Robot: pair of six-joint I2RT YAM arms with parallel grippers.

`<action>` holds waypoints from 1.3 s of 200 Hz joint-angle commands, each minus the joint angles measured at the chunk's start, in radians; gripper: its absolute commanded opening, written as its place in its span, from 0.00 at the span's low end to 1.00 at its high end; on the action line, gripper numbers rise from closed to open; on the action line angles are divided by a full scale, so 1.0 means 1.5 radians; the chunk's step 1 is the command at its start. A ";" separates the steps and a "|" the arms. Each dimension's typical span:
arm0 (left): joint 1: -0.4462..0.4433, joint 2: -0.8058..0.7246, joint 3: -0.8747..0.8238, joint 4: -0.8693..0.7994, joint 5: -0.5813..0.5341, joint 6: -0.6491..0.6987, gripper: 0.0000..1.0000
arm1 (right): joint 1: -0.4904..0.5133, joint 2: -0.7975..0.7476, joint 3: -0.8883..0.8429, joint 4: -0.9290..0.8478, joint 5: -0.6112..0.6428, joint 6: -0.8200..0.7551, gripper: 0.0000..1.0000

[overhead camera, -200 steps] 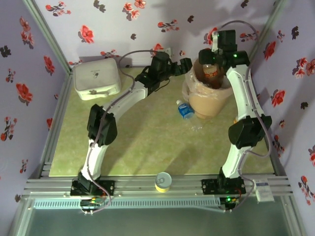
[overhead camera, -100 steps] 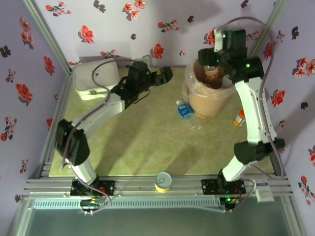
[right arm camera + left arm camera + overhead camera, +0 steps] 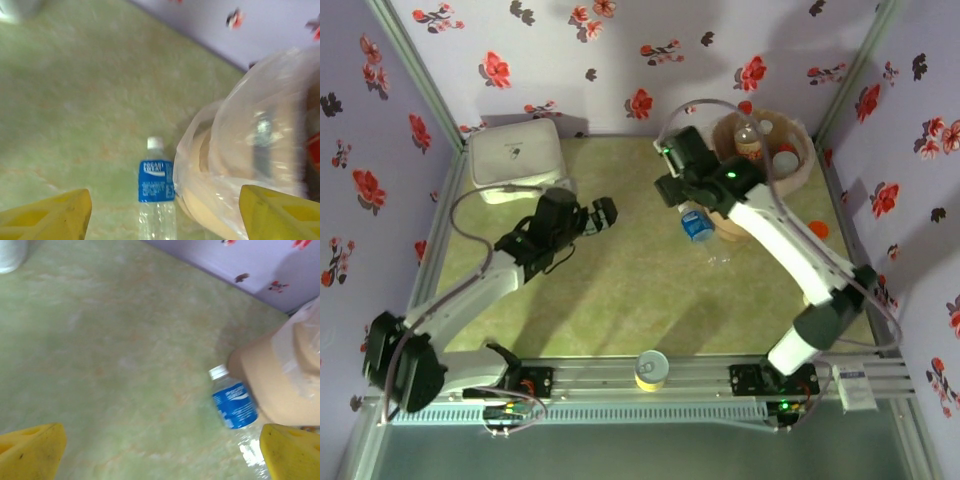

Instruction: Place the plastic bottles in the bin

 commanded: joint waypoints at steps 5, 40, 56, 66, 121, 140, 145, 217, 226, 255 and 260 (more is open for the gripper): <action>0.001 -0.106 -0.080 -0.044 -0.062 -0.050 1.00 | 0.017 0.058 -0.034 -0.031 0.092 0.038 0.81; 0.009 -0.207 -0.163 -0.046 -0.078 -0.070 0.99 | 0.022 0.186 -0.069 -0.048 0.144 0.045 0.95; 0.011 -0.222 -0.171 -0.058 -0.078 -0.065 0.99 | 0.016 0.245 -0.058 -0.065 0.155 0.050 0.98; 0.011 -0.224 -0.172 -0.062 -0.077 -0.064 0.99 | 0.008 0.268 -0.058 -0.063 0.149 0.058 0.99; 0.011 -0.227 -0.188 -0.044 -0.068 -0.069 0.99 | -0.031 0.333 -0.079 -0.021 0.105 0.062 0.99; 0.011 -0.232 -0.197 -0.036 -0.067 -0.071 0.99 | -0.040 0.346 -0.080 -0.011 0.108 0.053 0.99; 0.011 -0.232 -0.200 -0.033 -0.067 -0.072 0.99 | -0.043 0.350 -0.079 -0.006 0.105 0.050 0.99; 0.017 -0.224 -0.211 -0.016 -0.066 -0.077 0.99 | -0.047 0.350 -0.076 0.034 0.060 0.051 0.76; 0.019 -0.218 -0.208 -0.014 -0.065 -0.076 0.99 | -0.047 0.334 -0.081 0.038 0.060 0.052 0.73; 0.022 -0.203 -0.192 -0.017 -0.063 -0.070 0.99 | -0.047 0.284 -0.097 0.050 0.059 0.049 0.56; 0.022 -0.203 -0.191 -0.017 -0.063 -0.070 0.99 | -0.047 0.276 -0.098 0.051 0.057 0.049 0.54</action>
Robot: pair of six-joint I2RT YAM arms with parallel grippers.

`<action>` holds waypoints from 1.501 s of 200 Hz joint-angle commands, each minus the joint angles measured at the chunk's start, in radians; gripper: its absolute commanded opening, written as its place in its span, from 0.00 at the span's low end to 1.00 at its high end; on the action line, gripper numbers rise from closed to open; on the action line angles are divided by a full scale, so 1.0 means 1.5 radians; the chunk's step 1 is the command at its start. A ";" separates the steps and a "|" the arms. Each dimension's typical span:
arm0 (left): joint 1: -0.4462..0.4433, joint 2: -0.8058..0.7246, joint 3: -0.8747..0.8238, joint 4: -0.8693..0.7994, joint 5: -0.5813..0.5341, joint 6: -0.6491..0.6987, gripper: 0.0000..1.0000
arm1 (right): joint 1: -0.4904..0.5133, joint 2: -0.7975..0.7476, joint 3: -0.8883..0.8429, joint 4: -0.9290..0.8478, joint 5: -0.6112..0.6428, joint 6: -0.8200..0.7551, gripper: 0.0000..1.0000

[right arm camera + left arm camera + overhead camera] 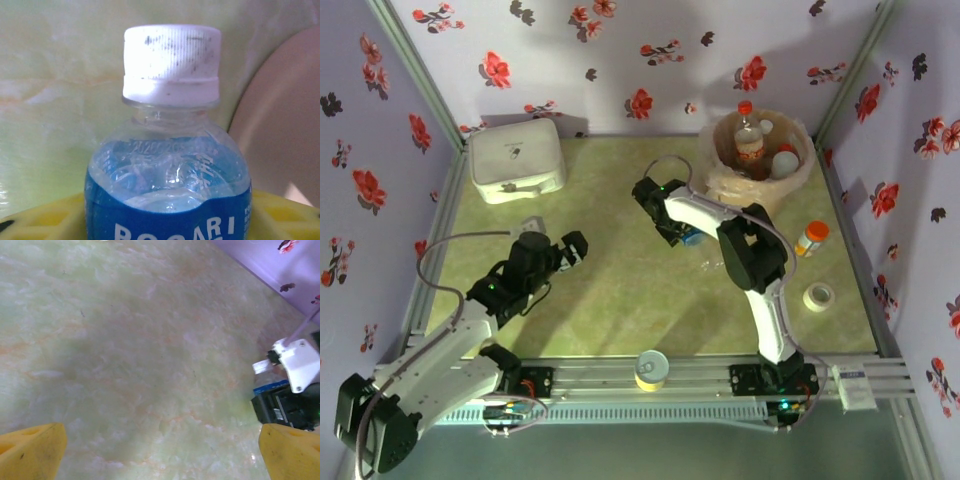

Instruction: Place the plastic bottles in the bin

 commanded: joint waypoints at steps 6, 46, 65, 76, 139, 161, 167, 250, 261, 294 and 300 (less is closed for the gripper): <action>0.005 0.006 0.013 0.011 -0.009 -0.005 0.99 | 0.003 -0.079 -0.013 0.019 -0.008 0.007 0.54; 0.012 0.003 0.022 -0.006 -0.009 -0.006 0.99 | 0.003 -0.187 0.002 0.018 -0.040 0.008 0.44; 0.015 0.000 0.029 -0.016 -0.014 -0.005 0.99 | 0.003 -0.276 0.030 0.015 -0.091 0.010 0.45; 0.016 -0.001 0.030 -0.017 -0.018 -0.004 0.99 | 0.000 -0.333 0.040 0.034 -0.110 0.008 0.44; 0.029 0.024 0.051 -0.004 -0.020 0.004 0.98 | -0.119 -0.559 0.057 0.245 -0.173 -0.018 0.42; 0.029 0.033 0.060 0.002 -0.012 0.004 0.98 | -0.192 -0.547 0.081 0.290 -0.147 -0.022 0.42; 0.029 0.035 0.061 0.005 -0.008 0.002 0.98 | -0.209 -0.536 0.085 0.301 -0.143 -0.024 0.43; 0.028 -0.017 0.042 -0.009 -0.011 -0.006 0.98 | -0.334 -0.374 0.121 0.339 -0.201 -0.036 0.42; 0.030 -0.019 0.039 -0.009 -0.012 -0.006 0.98 | -0.340 -0.367 0.108 0.338 -0.212 -0.029 0.43; 0.030 -0.008 0.043 -0.014 -0.012 0.009 0.98 | -0.350 -0.337 0.081 0.292 -0.247 -0.015 0.45; 0.030 -0.008 0.043 -0.015 -0.012 0.010 0.98 | -0.350 -0.337 0.069 0.291 -0.249 -0.014 0.45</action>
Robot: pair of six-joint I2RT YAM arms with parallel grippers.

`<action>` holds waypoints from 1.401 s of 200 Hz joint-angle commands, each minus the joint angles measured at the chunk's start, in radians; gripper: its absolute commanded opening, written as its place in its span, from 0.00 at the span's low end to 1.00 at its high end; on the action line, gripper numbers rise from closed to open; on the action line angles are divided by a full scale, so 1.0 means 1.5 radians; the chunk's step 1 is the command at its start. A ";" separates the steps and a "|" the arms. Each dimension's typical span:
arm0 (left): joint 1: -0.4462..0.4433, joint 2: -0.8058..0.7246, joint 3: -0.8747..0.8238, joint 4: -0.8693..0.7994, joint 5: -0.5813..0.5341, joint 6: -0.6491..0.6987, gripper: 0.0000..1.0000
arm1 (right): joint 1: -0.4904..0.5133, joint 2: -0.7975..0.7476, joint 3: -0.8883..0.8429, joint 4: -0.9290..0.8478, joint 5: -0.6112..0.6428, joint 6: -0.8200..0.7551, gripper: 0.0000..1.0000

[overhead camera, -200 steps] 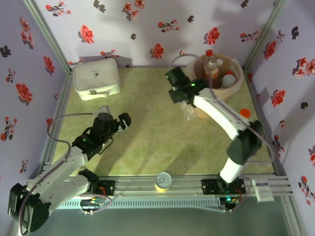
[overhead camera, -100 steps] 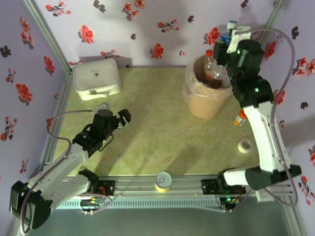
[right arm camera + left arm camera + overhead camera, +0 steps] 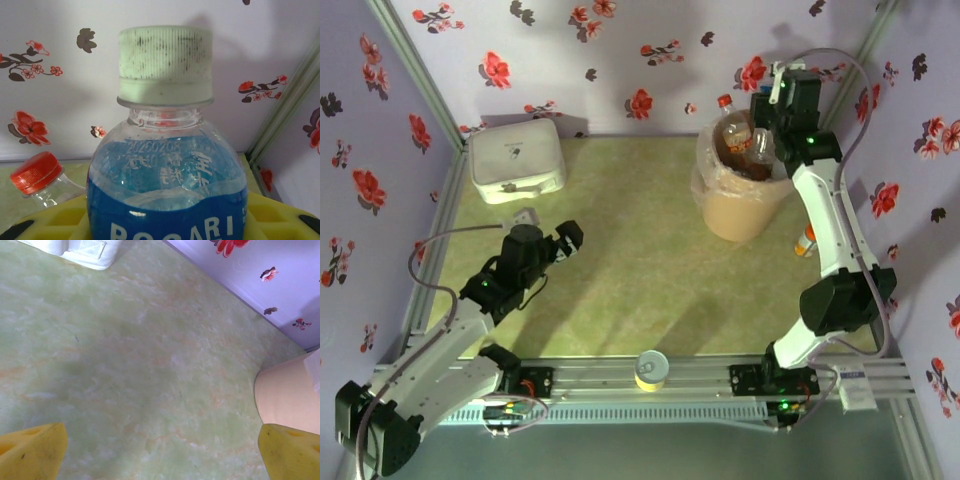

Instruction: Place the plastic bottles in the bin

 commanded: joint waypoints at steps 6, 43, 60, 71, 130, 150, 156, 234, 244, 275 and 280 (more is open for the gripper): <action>0.006 0.004 0.002 -0.010 -0.012 0.013 0.98 | -0.006 0.014 -0.042 -0.019 -0.032 0.017 0.46; 0.007 0.010 0.004 -0.009 -0.012 0.021 0.98 | -0.011 0.052 -0.040 -0.074 -0.040 0.015 0.53; 0.008 0.015 0.005 -0.006 -0.010 0.022 0.98 | -0.012 0.061 -0.039 -0.087 -0.045 0.014 0.59; 0.008 0.018 0.006 -0.005 -0.010 0.024 0.98 | -0.011 0.057 -0.042 -0.085 -0.045 0.017 0.61; 0.019 0.034 0.042 -0.023 -0.010 0.084 1.00 | -0.011 0.028 0.091 -0.137 -0.038 0.007 0.91; 0.029 0.045 0.068 -0.037 -0.009 0.112 1.00 | -0.012 0.020 0.155 -0.172 -0.032 0.000 0.96; 0.032 0.048 0.076 -0.041 -0.010 0.121 1.00 | -0.011 0.013 0.164 -0.176 -0.032 0.000 0.97; 0.078 0.059 0.114 -0.051 -0.045 0.295 1.00 | 0.181 -0.270 -0.191 -0.064 -0.042 -0.041 1.00; 0.086 0.061 0.107 -0.055 -0.063 0.320 1.00 | 0.230 -0.305 -0.281 -0.036 -0.016 -0.047 1.00; 0.127 0.065 0.042 -0.020 -0.155 0.391 1.00 | 0.294 -0.379 -0.569 0.096 0.035 -0.023 1.00; 0.138 0.066 0.025 0.003 -0.164 0.403 1.00 | 0.294 -0.386 -0.614 0.126 0.046 -0.019 1.00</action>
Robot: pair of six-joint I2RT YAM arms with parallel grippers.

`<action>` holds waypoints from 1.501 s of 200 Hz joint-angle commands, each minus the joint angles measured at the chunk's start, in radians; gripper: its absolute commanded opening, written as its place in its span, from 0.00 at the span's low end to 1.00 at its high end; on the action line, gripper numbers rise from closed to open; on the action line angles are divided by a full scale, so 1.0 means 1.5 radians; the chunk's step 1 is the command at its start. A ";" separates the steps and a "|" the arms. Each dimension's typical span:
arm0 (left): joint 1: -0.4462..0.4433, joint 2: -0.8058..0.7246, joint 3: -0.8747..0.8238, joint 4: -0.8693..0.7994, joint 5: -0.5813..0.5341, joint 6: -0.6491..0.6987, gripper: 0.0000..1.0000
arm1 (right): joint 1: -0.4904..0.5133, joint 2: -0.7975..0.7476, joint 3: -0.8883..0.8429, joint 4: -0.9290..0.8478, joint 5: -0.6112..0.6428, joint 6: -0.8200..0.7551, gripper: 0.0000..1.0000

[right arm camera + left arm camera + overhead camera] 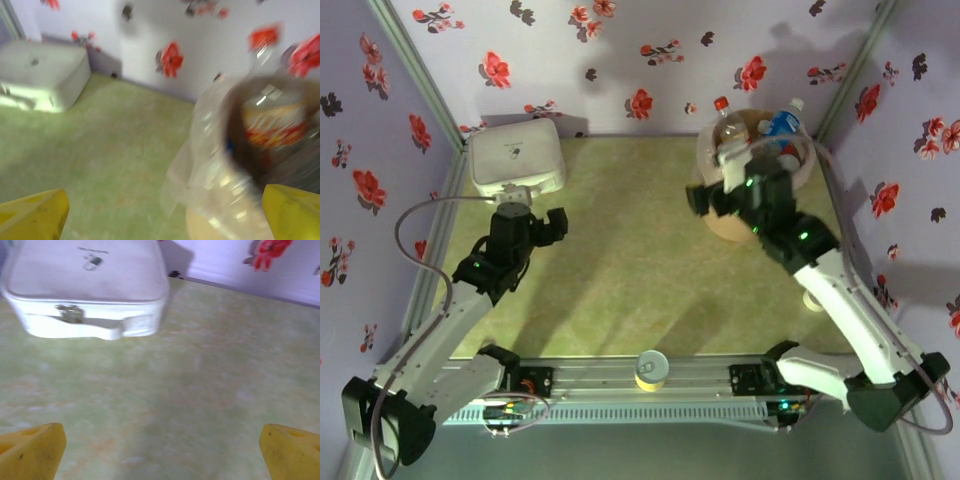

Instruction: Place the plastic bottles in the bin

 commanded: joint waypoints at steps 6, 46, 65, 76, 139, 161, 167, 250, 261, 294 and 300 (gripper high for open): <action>0.050 0.008 -0.084 0.066 -0.101 0.105 1.00 | 0.008 -0.026 -0.221 0.156 0.084 0.005 1.00; 0.134 0.074 -0.185 0.283 -0.097 0.158 1.00 | -0.068 0.007 -0.424 0.363 0.213 -0.011 1.00; 0.145 0.125 -0.186 0.363 -0.092 0.219 1.00 | -0.117 0.044 -0.450 0.387 0.207 -0.006 1.00; 0.153 0.156 -0.182 0.387 -0.074 0.237 1.00 | -0.129 0.066 -0.469 0.430 0.218 -0.024 1.00; 0.196 0.343 -0.204 0.654 0.009 0.314 1.00 | -0.219 0.200 -0.446 0.570 0.182 -0.041 1.00; 0.252 0.374 -0.205 0.670 0.060 0.263 1.00 | -0.232 0.256 -0.431 0.659 0.179 -0.055 1.00; 0.259 0.377 -0.215 0.699 0.069 0.262 1.00 | -0.239 0.267 -0.428 0.683 0.175 -0.033 1.00; 0.265 0.402 -0.262 0.799 0.092 0.263 1.00 | -0.355 0.332 -0.504 0.917 0.025 0.080 1.00; 0.265 0.402 -0.262 0.799 0.092 0.264 1.00 | -0.356 0.315 -0.493 0.841 0.018 0.084 1.00; 0.264 0.402 -0.263 0.801 0.092 0.264 1.00 | -0.356 0.330 -0.501 0.895 0.025 0.085 1.00; 0.264 0.402 -0.264 0.803 0.092 0.265 1.00 | -0.356 0.331 -0.503 0.900 0.024 0.086 1.00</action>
